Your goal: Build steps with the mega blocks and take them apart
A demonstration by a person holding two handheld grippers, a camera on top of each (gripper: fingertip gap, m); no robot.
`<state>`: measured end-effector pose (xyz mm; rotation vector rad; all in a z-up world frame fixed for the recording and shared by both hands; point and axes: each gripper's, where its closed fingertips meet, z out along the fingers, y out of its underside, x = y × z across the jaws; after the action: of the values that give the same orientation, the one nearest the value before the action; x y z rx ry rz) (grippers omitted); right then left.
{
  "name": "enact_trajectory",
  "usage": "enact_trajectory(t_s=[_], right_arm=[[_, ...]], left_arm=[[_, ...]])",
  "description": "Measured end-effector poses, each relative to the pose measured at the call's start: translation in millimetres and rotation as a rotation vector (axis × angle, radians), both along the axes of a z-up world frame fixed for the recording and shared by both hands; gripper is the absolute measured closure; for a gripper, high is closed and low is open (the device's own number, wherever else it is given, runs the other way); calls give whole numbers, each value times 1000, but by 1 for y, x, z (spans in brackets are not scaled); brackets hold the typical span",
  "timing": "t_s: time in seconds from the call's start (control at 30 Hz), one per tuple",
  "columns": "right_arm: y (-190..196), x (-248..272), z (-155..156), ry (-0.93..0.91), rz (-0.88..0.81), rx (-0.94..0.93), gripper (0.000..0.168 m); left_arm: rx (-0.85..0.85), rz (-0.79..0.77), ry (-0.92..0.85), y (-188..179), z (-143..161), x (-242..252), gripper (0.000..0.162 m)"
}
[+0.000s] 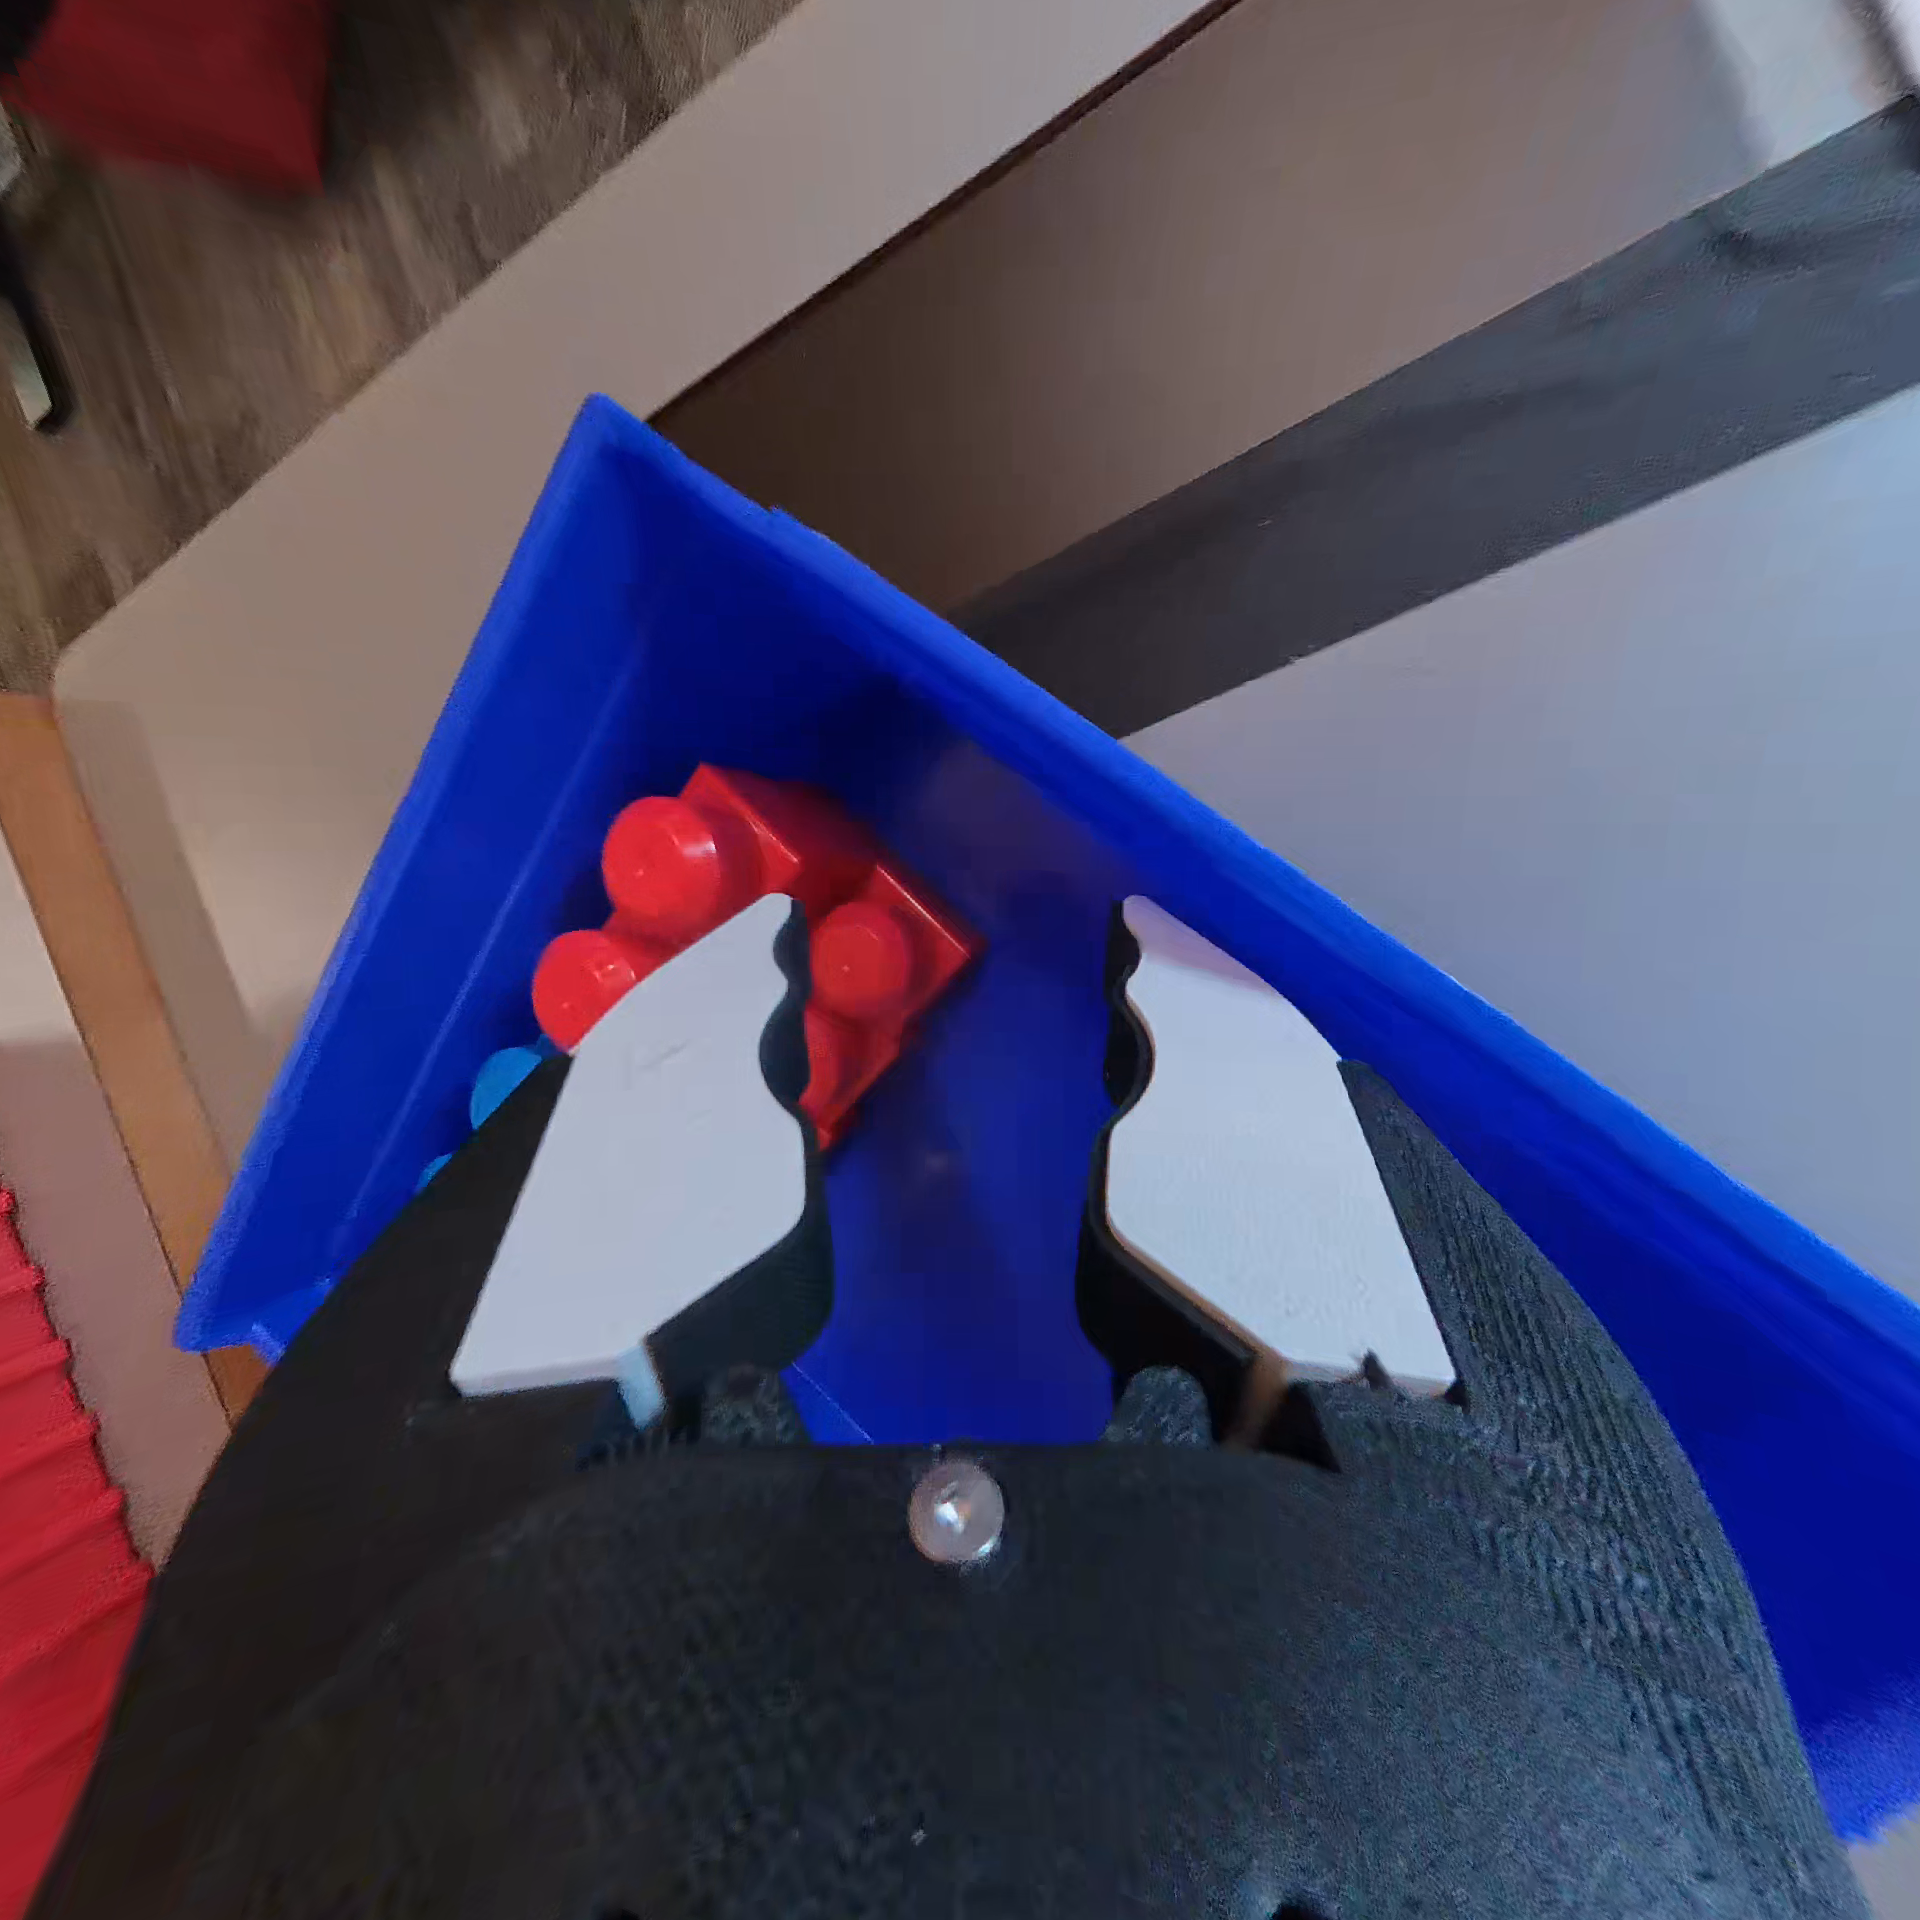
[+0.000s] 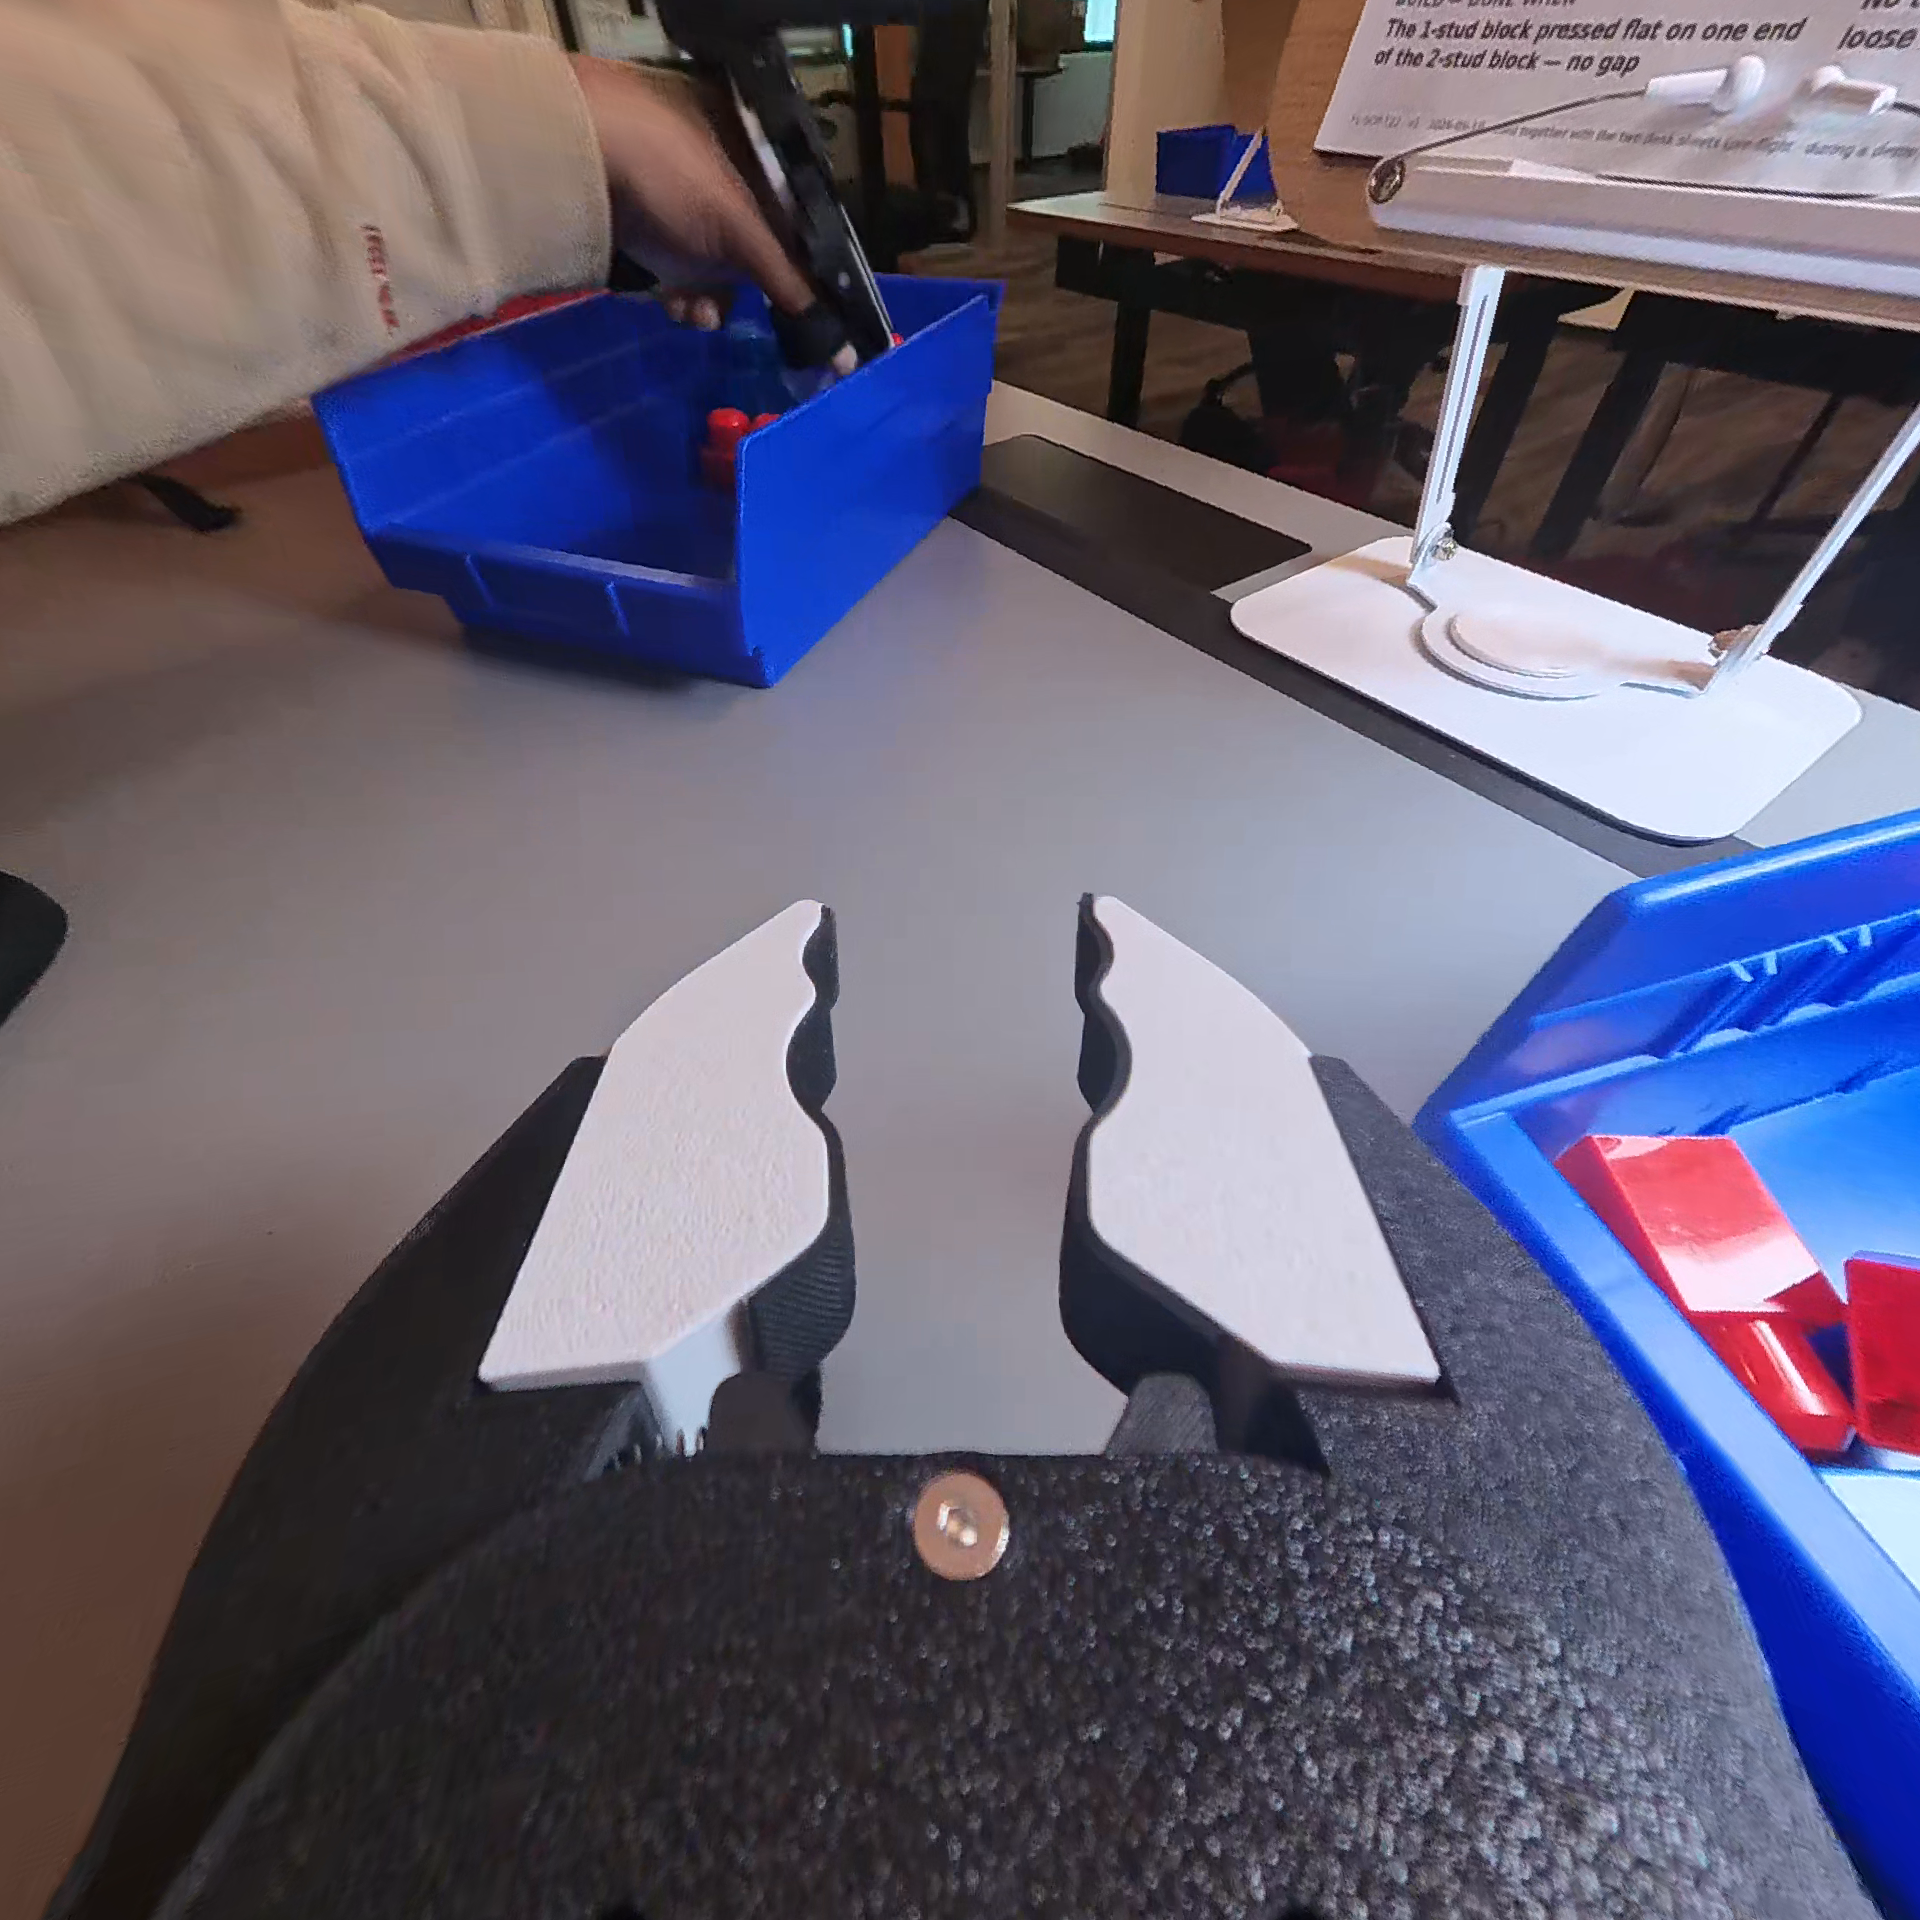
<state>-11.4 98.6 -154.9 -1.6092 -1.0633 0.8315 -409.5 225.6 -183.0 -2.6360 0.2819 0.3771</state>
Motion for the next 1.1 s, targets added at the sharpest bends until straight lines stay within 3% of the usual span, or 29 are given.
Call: enact_trajectory(t_s=[0.17,0.5,0.53,0.57,0.73,0.93,1.1], right_arm=[[-6,-5,-3,5,24,22,127],[2,-3,-9,10,8,-15,128],[2,-3,-9,9,10,-14,128],[1,-3,-9,7,13,-13,128],[1,-3,-13,-2,20,-25,128],[0,-4,-16,-6,29,-41,128],[-2,-5,-16,-12,41,-38,129]], left_arm=[[-140,43,79,8,-36,-12,113],[-124,27,185,20,-35,-19,145],[-127,22,185,20,-35,-18,160],[-124,14,186,21,-36,-17,161],[-97,-17,247,26,-23,-15,158],[16,25,156,33,1,-19,118],[39,67,62,35,-11,-26,107]])
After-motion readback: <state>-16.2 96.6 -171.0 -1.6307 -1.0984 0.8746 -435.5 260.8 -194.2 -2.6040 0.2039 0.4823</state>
